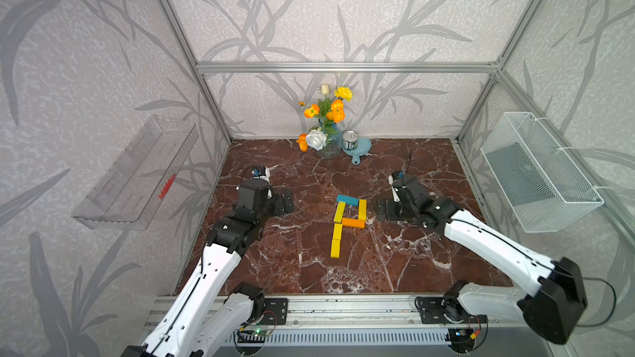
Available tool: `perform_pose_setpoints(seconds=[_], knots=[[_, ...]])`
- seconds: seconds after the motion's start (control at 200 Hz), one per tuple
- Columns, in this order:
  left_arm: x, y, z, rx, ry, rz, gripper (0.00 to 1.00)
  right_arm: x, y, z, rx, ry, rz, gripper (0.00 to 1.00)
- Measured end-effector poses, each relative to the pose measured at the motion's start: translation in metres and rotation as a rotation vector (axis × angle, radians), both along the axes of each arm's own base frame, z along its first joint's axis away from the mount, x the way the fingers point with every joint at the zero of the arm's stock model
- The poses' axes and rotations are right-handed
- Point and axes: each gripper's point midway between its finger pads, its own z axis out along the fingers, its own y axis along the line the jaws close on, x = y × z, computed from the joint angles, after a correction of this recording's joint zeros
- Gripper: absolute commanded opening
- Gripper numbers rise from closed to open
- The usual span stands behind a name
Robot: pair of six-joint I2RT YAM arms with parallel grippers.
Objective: Assemble the letter p with building blocks
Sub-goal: Reset both arms
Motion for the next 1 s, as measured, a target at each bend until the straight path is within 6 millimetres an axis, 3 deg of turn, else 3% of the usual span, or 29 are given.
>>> perform_pose_setpoints(seconds=[0.26, 0.505, 0.655, 0.805, 1.0], knots=[[0.023, 0.017, -0.011, 0.089, -0.066, 0.067, 1.00, 0.018, -0.061, -0.008, -0.006, -0.061, -0.070, 0.99], [0.047, 0.052, -0.066, 0.182, -0.016, 0.166, 1.00, 0.036, -0.112, 0.004, -0.046, -0.227, -0.148, 0.99], [0.052, 0.068, -0.079, 0.194, -0.067, 0.195, 1.00, 0.042, -0.138, 0.006, -0.068, -0.343, -0.206, 0.99], [0.056, 0.086, -0.099, 0.203, -0.067, 0.230, 1.00, 0.044, -0.144, -0.022, -0.114, -0.369, -0.189, 0.99], [0.054, 0.088, -0.119, 0.222, -0.069, 0.218, 1.00, 0.065, -0.141, -0.043, -0.148, -0.377, -0.146, 0.99]])
